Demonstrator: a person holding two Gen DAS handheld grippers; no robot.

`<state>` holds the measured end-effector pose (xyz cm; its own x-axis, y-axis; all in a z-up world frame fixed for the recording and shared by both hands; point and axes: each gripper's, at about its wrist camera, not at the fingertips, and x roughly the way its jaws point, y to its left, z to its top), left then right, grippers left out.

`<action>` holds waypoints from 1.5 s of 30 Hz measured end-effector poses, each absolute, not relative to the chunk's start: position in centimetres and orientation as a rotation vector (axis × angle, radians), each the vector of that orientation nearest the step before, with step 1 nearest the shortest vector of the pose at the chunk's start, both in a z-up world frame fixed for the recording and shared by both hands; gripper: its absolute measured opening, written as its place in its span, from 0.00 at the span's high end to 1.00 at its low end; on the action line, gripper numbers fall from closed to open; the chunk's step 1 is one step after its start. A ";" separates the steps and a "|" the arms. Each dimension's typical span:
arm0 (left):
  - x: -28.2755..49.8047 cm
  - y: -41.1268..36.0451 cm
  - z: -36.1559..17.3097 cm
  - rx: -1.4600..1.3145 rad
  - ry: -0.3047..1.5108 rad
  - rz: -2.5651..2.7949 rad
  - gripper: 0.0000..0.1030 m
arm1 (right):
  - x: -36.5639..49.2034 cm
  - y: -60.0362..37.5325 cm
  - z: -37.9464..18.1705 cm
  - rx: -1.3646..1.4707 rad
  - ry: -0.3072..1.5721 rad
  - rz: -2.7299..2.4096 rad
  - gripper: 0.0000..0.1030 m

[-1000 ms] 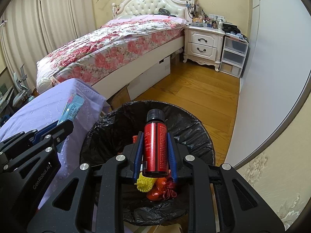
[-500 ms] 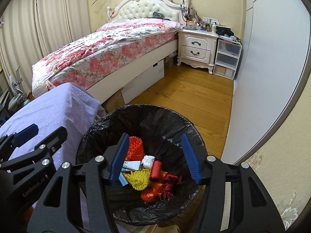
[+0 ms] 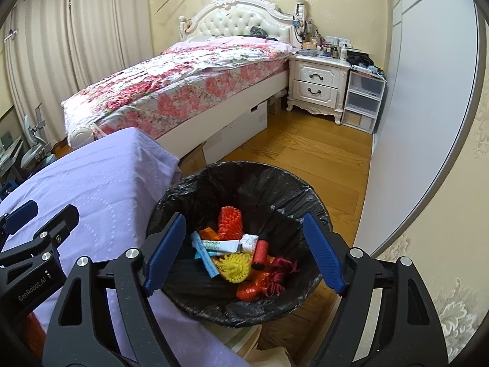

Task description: Collect trash

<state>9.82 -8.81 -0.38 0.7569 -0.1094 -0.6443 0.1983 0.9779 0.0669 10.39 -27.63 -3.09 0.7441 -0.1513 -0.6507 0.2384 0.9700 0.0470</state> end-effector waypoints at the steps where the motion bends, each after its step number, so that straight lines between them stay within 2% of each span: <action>1: 9.3 -8.4 -0.3 0.138 0.686 -0.159 0.19 | 10.0 -27.2 -3.0 0.124 0.696 -0.207 0.21; 23: 1.8 -1.5 2.2 0.046 0.628 -0.038 0.18 | 3.1 -19.9 0.3 0.052 0.616 -0.064 0.17; 45: 0.6 0.7 2.0 -0.006 0.628 -0.008 0.18 | 2.0 -18.1 1.1 0.027 0.596 -0.041 0.17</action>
